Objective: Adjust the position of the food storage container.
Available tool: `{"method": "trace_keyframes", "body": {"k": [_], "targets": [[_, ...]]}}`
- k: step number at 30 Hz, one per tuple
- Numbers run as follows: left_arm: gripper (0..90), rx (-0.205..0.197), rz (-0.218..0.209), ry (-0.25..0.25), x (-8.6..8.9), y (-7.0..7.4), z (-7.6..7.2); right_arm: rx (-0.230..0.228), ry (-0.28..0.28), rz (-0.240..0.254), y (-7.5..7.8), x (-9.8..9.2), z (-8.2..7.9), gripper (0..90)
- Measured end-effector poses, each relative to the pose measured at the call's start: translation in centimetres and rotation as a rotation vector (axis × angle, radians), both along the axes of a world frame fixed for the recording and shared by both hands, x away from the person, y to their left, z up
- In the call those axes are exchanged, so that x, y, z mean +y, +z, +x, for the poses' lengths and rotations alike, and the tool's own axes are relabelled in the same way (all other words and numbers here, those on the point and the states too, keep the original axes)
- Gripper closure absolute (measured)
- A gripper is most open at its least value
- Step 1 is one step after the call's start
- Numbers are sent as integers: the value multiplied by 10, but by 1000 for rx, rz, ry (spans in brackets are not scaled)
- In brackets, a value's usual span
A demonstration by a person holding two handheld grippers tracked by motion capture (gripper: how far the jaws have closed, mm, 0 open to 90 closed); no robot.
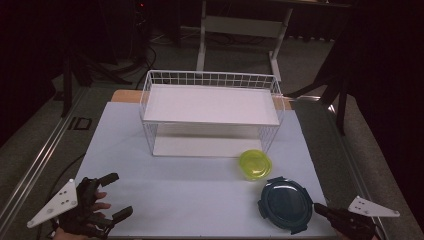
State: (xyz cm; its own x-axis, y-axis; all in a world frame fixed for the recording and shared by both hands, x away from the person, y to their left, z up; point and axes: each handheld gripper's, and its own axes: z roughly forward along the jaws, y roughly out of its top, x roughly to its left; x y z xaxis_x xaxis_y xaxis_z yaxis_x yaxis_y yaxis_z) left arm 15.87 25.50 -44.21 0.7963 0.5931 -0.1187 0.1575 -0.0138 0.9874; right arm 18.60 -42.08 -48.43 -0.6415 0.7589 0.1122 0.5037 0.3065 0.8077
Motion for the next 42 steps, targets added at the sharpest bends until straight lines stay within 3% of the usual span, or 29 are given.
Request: {"method": "trace_keyframes", "body": {"k": [4, 13, 24, 30, 31, 33, 35, 38, 42], "targets": [[0, -1, -3, 0, 0, 0, 0, 16, 5, 0, -6, 1, 1, 900], [0, 0, 2, -3, -2, 1, 0, 24, 24, 0, -4, 2, 4, 900], [0, 1, -3, -2, -1, 0, 0, 36, 122, 13, -4, 28, 13, 900], [0, 0, -1, -4, -1, 0, 0, 49, 157, 36, -6, 36, 14, 900], [0, 0, -2, -4, -1, 0, 0, 51, 165, 58, -6, 34, 15, 900], [0, 0, -3, -1, -1, 0, 0, 38, 145, 33, -6, 32, 16, 900], [0, -1, -6, 1, 0, 1, 0, 17, 105, 51, -5, 25, 19, 900], [0, -1, -6, 1, 0, 1, 0, 14, 61, 19, -7, 19, 27, 900], [0, 0, -2, -3, -1, 0, 0, 32, 73, 12, -11, 22, 36, 900]]}}
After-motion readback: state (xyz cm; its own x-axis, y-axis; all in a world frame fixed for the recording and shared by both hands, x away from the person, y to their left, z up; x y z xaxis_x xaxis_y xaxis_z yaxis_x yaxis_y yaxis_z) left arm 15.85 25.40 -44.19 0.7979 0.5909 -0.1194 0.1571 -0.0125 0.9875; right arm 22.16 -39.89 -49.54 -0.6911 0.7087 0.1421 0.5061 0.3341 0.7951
